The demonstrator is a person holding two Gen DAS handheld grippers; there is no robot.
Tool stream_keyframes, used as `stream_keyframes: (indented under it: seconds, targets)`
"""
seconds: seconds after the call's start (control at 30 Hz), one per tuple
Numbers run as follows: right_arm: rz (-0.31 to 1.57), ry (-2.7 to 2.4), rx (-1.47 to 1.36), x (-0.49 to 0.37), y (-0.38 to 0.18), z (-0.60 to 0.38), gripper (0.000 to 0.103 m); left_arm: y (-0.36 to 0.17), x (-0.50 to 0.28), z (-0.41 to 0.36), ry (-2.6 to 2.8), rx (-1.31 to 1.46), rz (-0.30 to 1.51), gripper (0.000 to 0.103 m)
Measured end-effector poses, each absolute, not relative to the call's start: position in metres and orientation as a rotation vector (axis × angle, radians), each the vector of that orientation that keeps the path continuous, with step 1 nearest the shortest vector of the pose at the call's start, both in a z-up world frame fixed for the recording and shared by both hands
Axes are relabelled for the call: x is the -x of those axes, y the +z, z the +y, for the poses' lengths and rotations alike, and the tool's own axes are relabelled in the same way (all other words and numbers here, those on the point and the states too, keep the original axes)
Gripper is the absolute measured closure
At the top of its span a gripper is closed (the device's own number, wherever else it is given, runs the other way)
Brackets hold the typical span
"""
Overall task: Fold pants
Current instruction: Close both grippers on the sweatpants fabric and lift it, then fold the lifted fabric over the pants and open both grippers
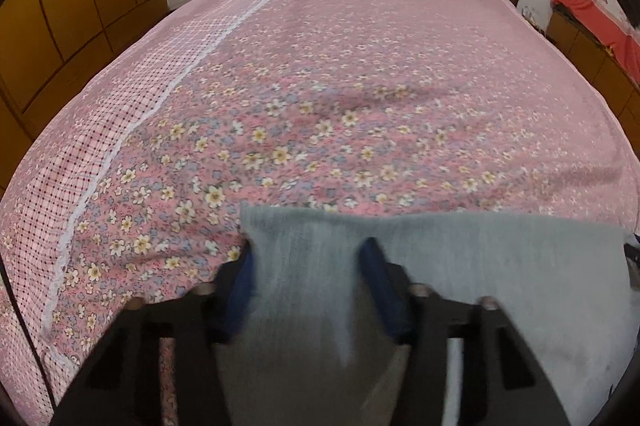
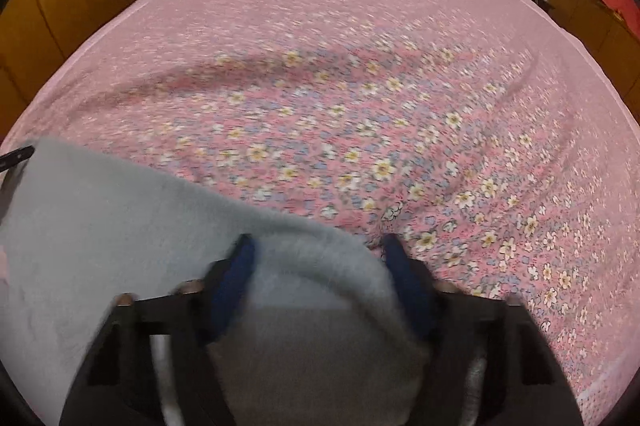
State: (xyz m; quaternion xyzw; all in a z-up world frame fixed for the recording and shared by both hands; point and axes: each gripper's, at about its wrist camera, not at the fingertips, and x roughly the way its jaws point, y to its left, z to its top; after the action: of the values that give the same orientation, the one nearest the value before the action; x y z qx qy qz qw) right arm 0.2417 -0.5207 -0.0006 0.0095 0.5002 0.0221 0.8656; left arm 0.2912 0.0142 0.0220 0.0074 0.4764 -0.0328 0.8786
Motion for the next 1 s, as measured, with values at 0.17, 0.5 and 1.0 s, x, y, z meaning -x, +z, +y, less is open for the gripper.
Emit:
stream_keyframes:
  seconds: [0.17,0.5,1.0]
  targets:
    - [1.013,0.061,-0.022,-0.23,0.014,-0.518,0.097,0.037,-0.279,0.017,-0.091,-0.026,0.961,0.094]
    - [0.888,0.097,-0.018,-0.166,0.071,-0.502,0.097,0.091,-0.228,0.03,-0.136,-0.024,0.847,0.099]
    - [0.861,0.143,-0.004,-0.039,0.083,-0.468,0.097,0.102,-0.124,0.061,-0.1,0.004,0.826,0.101]
